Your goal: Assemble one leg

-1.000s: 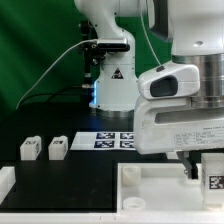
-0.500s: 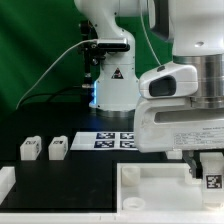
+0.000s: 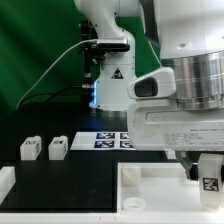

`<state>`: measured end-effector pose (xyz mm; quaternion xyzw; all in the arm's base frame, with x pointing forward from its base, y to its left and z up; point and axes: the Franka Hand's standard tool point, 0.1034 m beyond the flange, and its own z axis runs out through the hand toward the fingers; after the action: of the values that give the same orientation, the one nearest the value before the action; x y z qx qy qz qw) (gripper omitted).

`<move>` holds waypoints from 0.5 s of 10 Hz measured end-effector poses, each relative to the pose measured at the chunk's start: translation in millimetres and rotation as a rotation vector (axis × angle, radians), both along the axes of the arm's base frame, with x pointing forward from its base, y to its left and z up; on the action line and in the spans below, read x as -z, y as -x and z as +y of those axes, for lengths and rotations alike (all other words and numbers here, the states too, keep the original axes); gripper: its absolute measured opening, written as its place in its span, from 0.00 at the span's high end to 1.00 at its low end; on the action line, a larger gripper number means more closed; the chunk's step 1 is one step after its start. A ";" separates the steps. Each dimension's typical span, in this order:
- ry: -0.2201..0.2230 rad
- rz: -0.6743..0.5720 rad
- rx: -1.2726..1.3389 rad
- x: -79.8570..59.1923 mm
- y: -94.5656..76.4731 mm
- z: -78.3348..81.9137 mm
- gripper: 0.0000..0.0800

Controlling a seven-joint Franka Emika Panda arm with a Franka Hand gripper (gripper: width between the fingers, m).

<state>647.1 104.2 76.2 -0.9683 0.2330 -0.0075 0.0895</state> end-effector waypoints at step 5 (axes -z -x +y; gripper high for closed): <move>0.025 -0.002 -0.038 0.8 0.8 1.5 0.44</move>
Offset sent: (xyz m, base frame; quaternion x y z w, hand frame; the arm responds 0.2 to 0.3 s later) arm 0.0000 0.0000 0.0000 0.0000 0.0000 -0.0899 0.9960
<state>646.3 105.7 75.4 -0.9736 0.2146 -0.0098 0.0778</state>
